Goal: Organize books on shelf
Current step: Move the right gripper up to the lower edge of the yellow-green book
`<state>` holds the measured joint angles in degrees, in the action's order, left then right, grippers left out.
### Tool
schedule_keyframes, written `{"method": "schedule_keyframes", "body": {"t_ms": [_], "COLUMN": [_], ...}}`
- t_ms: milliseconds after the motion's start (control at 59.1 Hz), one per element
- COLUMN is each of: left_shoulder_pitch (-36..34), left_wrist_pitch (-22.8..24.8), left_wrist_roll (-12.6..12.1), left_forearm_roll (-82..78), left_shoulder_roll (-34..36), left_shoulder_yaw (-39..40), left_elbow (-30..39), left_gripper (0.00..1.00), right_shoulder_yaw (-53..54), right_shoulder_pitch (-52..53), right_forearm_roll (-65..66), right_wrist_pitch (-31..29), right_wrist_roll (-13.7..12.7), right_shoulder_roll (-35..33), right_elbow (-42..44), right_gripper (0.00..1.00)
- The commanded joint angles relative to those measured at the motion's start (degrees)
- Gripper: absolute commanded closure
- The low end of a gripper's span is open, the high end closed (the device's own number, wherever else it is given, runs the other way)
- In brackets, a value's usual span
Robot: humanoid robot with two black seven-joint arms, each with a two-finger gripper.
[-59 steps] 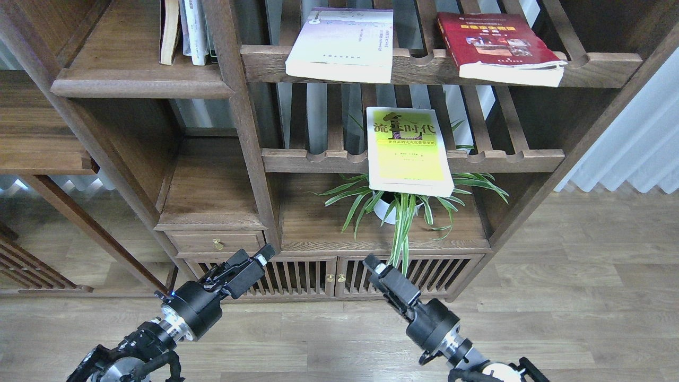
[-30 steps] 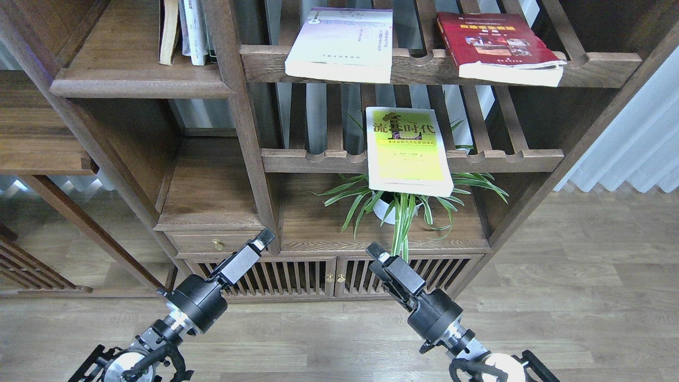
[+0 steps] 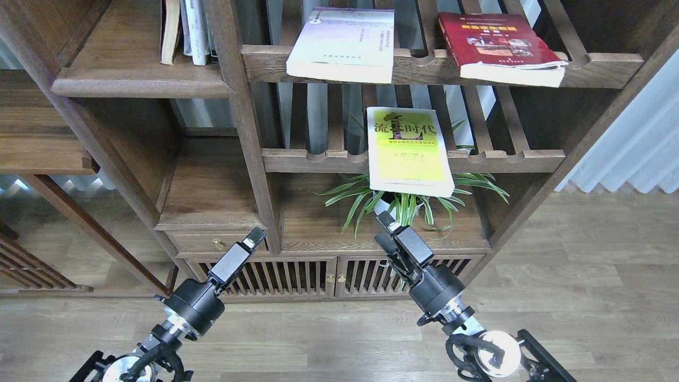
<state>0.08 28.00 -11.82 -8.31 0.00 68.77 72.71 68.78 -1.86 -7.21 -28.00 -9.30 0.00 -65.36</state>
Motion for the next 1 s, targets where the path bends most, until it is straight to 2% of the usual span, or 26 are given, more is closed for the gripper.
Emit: {"method": "schedule_keyframes", "body": {"t_ms": [0, 355, 592, 981], "left_shoulder_pitch": [-0.1, -0.4, 0.0, 0.4], "left_wrist_pitch": [0.0, 0.0, 0.0, 0.0], "left_wrist_roll": [0.0, 0.3, 0.3, 0.4], "left_forearm_roll": [0.2, 1.0, 9.5, 9.8], "left_shoulder_roll": [0.0, 0.0, 0.0, 0.0], "left_shoulder_yaw": [-0.6, -0.3, 0.4, 2.0], "left_elbow": [0.1, 0.0, -0.1, 0.0], "left_gripper": [0.00, 0.00, 0.00, 0.00], "right_shoulder_yaw": [0.3, 0.1, -0.1, -0.1], "right_shoulder_pitch": [1.2, 4.1, 4.2, 7.5], "right_forearm_roll": [0.0, -0.1, -0.8, -2.8], "right_wrist_pitch": [0.0, 0.0, 0.0, 0.0], "right_wrist_roll": [0.3, 0.3, 0.3, 0.9], "right_shoulder_roll": [0.0, 0.0, 0.0, 0.0], "right_elbow": [0.9, 3.8, 5.9, 8.1], "right_gripper": [0.01, 0.01, 0.01, 0.01]}}
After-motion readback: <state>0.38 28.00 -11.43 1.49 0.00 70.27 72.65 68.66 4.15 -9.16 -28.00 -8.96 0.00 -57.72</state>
